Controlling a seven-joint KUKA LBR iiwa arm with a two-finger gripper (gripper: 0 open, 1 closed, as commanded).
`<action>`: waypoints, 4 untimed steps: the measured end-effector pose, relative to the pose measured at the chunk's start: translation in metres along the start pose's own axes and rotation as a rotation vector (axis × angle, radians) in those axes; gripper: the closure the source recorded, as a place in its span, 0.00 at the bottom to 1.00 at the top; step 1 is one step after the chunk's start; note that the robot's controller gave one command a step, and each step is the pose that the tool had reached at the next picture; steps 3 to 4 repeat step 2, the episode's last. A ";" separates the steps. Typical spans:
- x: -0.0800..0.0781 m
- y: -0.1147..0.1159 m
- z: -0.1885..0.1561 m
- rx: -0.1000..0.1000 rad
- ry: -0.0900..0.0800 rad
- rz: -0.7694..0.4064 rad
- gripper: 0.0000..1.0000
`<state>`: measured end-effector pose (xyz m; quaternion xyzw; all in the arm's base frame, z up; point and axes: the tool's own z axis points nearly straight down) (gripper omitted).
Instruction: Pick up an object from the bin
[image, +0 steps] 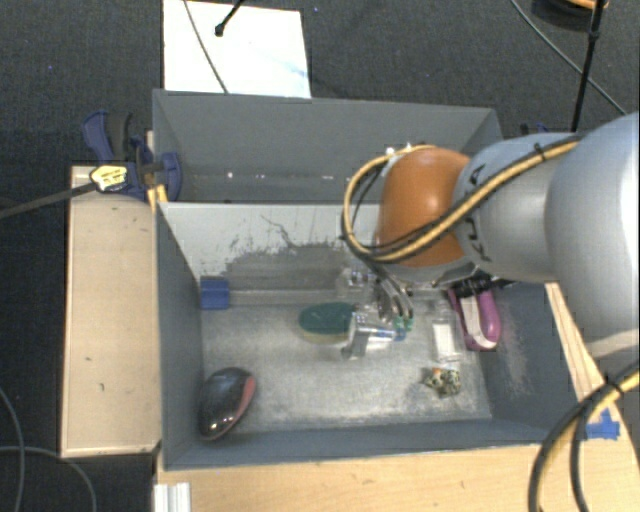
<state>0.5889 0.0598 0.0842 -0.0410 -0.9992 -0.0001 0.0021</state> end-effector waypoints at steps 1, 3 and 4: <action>-0.001 0.000 -0.004 -0.001 -0.005 0.002 1.00; 0.015 0.004 -0.133 -0.003 -0.014 0.000 1.00; 0.015 0.004 -0.133 -0.003 -0.014 0.000 1.00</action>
Offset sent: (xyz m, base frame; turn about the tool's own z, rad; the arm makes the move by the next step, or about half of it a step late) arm 0.0000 0.0000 0.0000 0.0000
